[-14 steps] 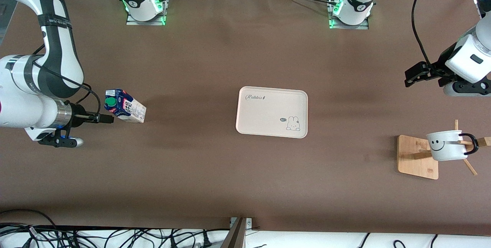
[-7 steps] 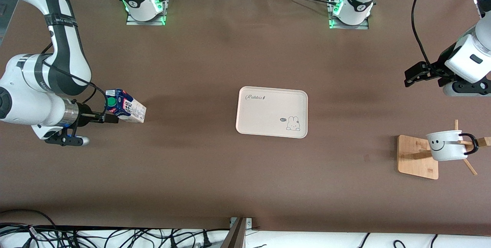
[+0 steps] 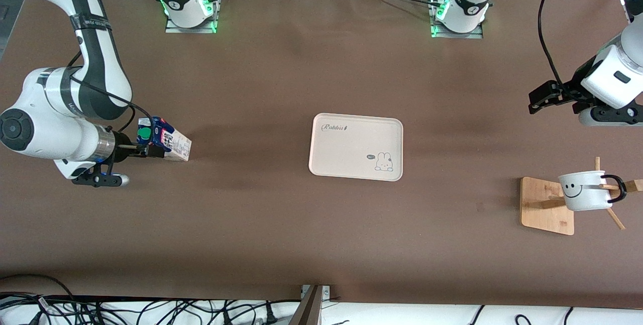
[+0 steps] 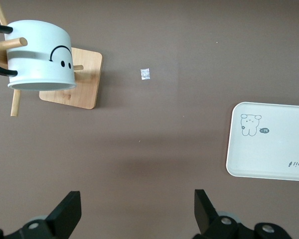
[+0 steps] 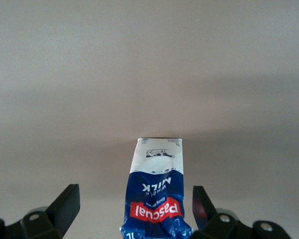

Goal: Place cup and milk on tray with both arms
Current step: 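Close the right gripper around the milk carton's body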

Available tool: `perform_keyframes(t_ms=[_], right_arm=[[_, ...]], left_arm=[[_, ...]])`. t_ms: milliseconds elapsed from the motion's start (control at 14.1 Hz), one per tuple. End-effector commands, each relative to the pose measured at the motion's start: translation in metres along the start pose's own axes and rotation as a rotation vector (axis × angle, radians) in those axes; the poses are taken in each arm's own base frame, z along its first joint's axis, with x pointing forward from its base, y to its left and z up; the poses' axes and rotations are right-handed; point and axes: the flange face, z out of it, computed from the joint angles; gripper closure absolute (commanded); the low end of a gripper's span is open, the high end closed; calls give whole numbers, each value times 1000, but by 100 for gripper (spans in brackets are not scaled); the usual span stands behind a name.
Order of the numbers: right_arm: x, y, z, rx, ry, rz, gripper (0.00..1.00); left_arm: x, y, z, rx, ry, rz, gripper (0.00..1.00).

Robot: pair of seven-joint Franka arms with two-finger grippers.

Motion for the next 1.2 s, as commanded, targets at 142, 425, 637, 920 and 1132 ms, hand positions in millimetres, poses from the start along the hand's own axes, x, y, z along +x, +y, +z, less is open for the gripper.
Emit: perform_keyframes(t_ms=[142,425,637,920,1132], right_arm=[[-19,3,7,5,2,-1,0],[-27,6,14,5,9,-3,0],[-31,7,13,4,7,-5,0],[-37,10,13,6,0,-2,0],[-39,13,17,5,-9,2,0]], left_arm=[[2,0,-4,-12,-3,19,0],[2,0,-4,-12,-3,17,0],[2,1,-5,-14,-3,17,0],[2,1,-4,-12,-4,17,0],[1,0,-4,-14,-6,15,0]])
